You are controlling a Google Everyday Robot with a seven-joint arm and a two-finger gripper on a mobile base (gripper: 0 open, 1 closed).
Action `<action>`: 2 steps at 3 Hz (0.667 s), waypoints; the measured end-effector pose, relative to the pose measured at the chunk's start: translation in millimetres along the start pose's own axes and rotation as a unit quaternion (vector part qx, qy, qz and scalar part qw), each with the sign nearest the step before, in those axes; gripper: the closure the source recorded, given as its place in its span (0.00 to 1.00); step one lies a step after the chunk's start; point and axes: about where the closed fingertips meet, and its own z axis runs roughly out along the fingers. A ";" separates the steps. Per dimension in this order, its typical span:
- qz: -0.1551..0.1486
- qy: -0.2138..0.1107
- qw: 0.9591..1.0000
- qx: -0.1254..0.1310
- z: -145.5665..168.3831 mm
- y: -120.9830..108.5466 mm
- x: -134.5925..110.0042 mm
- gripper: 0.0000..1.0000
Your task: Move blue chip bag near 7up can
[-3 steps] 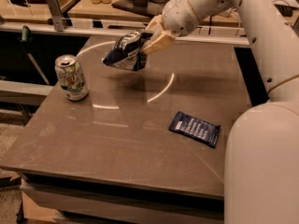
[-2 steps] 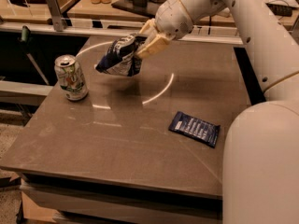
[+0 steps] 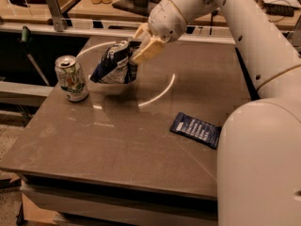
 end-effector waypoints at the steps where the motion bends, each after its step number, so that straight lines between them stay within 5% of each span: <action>1: -0.013 0.005 1.000 -0.008 4.6 -1.5 -4.6 0.22; 2: -0.019 0.013 1.000 -0.010 6.9 -5.8 -4.8 0.01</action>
Offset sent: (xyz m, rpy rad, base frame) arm -0.0300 -0.0206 -0.0058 -0.1354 0.0329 0.1757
